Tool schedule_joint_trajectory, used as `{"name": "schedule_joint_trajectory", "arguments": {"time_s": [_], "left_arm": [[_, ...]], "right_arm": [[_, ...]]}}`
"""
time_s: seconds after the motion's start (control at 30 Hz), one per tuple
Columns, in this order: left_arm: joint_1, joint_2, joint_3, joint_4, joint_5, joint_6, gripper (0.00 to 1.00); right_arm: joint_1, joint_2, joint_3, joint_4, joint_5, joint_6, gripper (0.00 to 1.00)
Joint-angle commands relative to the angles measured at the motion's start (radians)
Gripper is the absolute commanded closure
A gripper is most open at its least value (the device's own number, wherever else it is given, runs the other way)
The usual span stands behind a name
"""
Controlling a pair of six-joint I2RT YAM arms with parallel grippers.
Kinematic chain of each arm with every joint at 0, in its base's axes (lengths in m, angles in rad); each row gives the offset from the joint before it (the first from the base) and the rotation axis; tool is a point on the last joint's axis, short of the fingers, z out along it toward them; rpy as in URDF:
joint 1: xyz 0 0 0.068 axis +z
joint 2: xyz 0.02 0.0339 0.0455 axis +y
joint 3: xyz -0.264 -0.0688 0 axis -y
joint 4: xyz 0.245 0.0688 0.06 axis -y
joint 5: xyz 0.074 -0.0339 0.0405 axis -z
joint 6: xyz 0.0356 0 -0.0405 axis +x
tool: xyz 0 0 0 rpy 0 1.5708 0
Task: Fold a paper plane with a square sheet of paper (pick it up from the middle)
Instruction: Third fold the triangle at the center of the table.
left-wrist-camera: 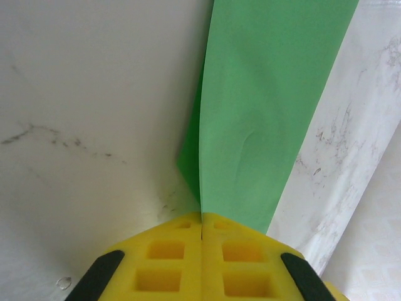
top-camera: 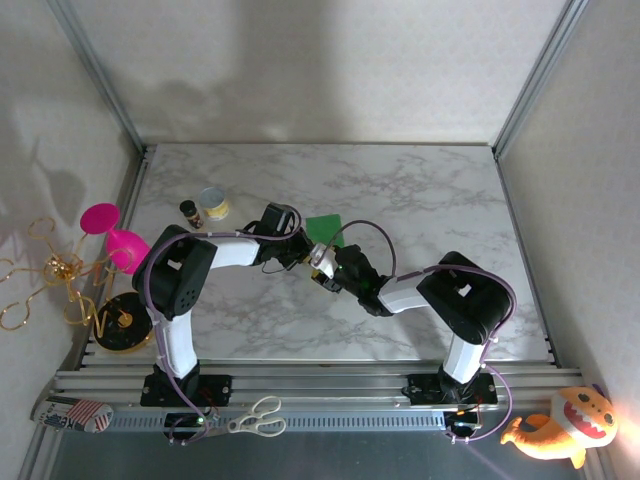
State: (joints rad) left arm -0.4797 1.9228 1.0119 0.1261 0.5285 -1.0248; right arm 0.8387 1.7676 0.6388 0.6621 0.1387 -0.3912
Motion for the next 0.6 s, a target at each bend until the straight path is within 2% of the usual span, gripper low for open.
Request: {"name": "schedule_joint_trajectory", "arguments": {"time_s": [0.0,0.23,0.47,0.57], "left_arm": [[0.008,-0.042,0.007,-0.02,0.002,-0.002,1.0],[0.007,-0.044,0.005,-0.022,-0.001,-0.002,1.0],[0.007,-0.051,0.005,-0.031,-0.008,-0.001,1.0],[0.007,-0.056,0.007,-0.045,-0.018,0.006,0.94]], "right_arm": [[0.012,0.007,0.014,0.01,0.04,0.008,0.47],[0.012,-0.012,-0.001,0.014,0.015,0.021,0.65],[0.014,-0.018,0.0,0.01,-0.015,0.034,0.76],[0.014,-0.022,0.001,0.002,-0.027,0.035,0.82]]}}
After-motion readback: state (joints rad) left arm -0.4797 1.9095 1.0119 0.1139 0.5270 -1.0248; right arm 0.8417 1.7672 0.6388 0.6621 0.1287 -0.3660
